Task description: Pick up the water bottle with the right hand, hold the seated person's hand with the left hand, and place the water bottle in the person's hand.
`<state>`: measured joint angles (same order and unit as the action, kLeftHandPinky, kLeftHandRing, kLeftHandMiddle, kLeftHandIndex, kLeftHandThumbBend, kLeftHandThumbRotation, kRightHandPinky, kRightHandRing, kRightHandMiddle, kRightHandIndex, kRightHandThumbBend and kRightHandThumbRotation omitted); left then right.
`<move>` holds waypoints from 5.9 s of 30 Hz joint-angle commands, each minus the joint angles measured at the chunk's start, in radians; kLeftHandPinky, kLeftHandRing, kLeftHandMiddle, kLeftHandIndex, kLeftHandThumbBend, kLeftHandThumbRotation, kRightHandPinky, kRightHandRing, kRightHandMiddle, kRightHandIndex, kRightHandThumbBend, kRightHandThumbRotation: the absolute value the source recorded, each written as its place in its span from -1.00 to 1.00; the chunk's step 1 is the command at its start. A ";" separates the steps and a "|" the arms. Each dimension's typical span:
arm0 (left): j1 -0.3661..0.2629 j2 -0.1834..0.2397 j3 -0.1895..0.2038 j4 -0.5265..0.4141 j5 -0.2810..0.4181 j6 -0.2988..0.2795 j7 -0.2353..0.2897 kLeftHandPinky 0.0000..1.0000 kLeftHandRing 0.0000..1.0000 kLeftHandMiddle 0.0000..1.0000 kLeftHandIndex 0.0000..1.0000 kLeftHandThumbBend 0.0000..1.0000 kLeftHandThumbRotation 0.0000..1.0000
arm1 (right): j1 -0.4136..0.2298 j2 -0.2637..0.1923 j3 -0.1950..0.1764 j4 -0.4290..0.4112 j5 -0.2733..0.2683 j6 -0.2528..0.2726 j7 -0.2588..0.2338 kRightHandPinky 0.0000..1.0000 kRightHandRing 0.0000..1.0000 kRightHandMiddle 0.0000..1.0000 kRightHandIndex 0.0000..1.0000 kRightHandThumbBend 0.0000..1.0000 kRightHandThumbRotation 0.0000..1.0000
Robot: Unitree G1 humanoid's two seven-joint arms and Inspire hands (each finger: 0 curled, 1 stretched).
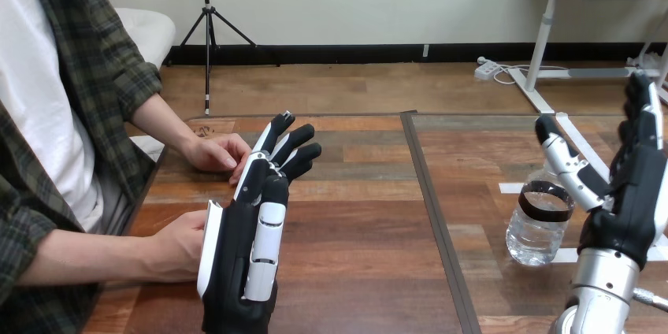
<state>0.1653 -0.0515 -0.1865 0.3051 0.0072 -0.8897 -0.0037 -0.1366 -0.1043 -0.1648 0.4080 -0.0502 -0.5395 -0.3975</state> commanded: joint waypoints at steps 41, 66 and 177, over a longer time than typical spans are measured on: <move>-0.041 -0.045 -0.005 -0.002 -0.002 -0.019 0.001 0.66 0.62 0.70 0.83 0.05 1.00 | -0.067 -0.092 0.035 0.007 -0.239 0.193 0.032 0.47 0.64 0.71 0.73 0.52 -0.88; -0.034 -0.049 -0.003 -0.011 0.003 -0.014 0.013 0.63 0.60 0.69 0.81 0.11 1.00 | -0.060 -0.111 0.065 -0.038 -0.275 0.283 0.035 0.58 0.75 0.76 0.73 0.51 -0.95; -0.040 -0.042 0.002 -0.008 -0.004 -0.014 0.016 0.60 0.57 0.67 0.81 0.22 1.00 | -0.135 -0.076 0.066 0.222 -0.124 0.207 0.061 0.67 0.71 0.73 0.74 0.40 -1.00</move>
<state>0.1658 -0.0520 -0.1865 0.3066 0.0056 -0.8905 0.0108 -0.1690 -0.1979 -0.0923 0.6131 -0.1926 -0.2901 -0.3295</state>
